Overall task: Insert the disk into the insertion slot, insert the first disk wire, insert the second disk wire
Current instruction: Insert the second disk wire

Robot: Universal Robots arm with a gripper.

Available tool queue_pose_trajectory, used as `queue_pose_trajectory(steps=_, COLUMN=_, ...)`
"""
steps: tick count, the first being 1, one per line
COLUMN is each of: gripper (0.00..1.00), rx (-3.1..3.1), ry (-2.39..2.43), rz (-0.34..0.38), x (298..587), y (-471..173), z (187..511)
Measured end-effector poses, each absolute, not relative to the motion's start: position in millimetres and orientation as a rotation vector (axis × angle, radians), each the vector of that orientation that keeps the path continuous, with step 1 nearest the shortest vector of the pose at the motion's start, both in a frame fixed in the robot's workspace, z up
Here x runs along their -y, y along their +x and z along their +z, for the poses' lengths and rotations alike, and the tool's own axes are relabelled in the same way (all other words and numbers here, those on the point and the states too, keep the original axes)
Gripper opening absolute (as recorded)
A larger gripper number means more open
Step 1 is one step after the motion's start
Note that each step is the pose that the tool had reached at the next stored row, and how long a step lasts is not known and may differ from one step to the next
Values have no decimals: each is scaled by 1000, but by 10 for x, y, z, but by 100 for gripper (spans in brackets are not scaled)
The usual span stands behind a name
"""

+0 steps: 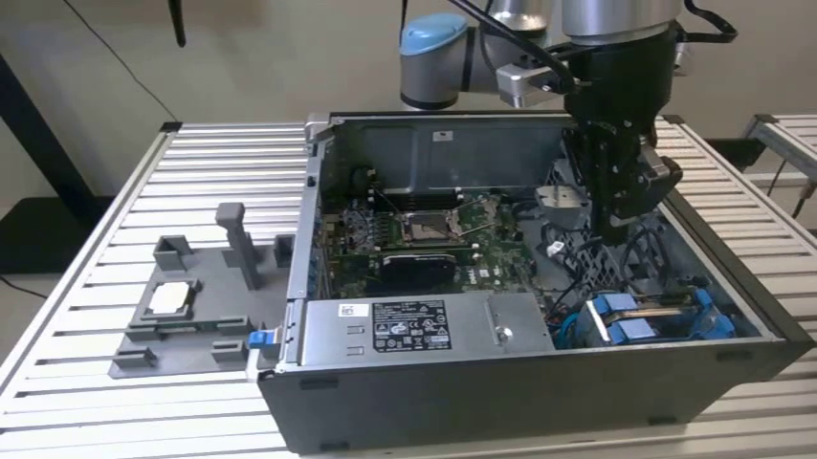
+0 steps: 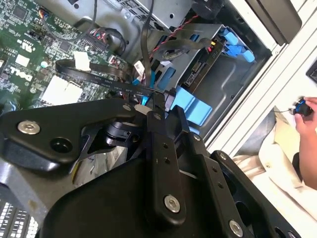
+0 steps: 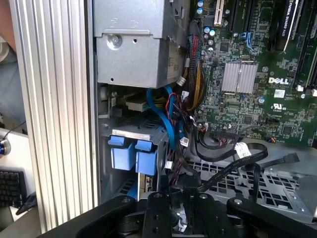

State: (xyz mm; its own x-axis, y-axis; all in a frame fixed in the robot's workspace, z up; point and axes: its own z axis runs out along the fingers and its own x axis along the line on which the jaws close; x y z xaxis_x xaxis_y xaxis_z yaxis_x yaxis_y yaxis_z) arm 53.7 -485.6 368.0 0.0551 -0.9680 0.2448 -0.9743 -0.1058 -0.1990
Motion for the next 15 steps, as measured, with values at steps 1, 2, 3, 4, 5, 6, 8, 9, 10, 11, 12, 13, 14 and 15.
queue_pose_trajectory(steps=1, gripper=27, rx=2087, ry=2267, rz=498, x=4856, y=536, z=3680)
queue_pose_trajectory(steps=2, gripper=27, rx=2087, ry=2267, rz=498, x=4856, y=536, z=3680)
queue_pose_trajectory(steps=3, gripper=25, rx=2087, ry=2267, rz=498, x=4856, y=537, z=3680)
queue_pose_trajectory(steps=4, gripper=18, rx=2087, ry=2267, rz=498, x=4856, y=537, z=3680)
queue_pose_trajectory(steps=5, gripper=18, rx=2087, ry=2267, rz=498, x=4856, y=536, z=3680)
queue_pose_trajectory(steps=6, gripper=18, rx=2087, ry=2267, rz=498, x=4856, y=537, z=3680)
queue_pose_trajectory(steps=8, gripper=16, rx=2087, ry=2267, rz=498, x=4856, y=537, z=3680)
queue_pose_trajectory(steps=9, gripper=16, rx=2087, ry=2267, rz=498, x=4856, y=537, z=3680)
queue_pose_trajectory(steps=10, gripper=16, rx=2087, ry=2267, rz=498, x=4856, y=537, z=3680)
queue_pose_trajectory(steps=11, gripper=16, rx=2087, ry=2267, rz=498, x=4856, y=537, z=3680)
queue_pose_trajectory(steps=12, gripper=16, rx=2087, ry=2267, rz=498, x=4856, y=537, z=3680)
queue_pose_trajectory(steps=13, gripper=16, rx=2087, ry=2267, rz=498, x=4856, y=537, z=3680)
queue_pose_trajectory(steps=14, gripper=16, rx=2087, ry=2267, rz=499, x=4856, y=537, z=3680)
queue_pose_trajectory(steps=15, gripper=16, rx=2087, ry=2267, rz=499, x=4856, y=537, z=3680)
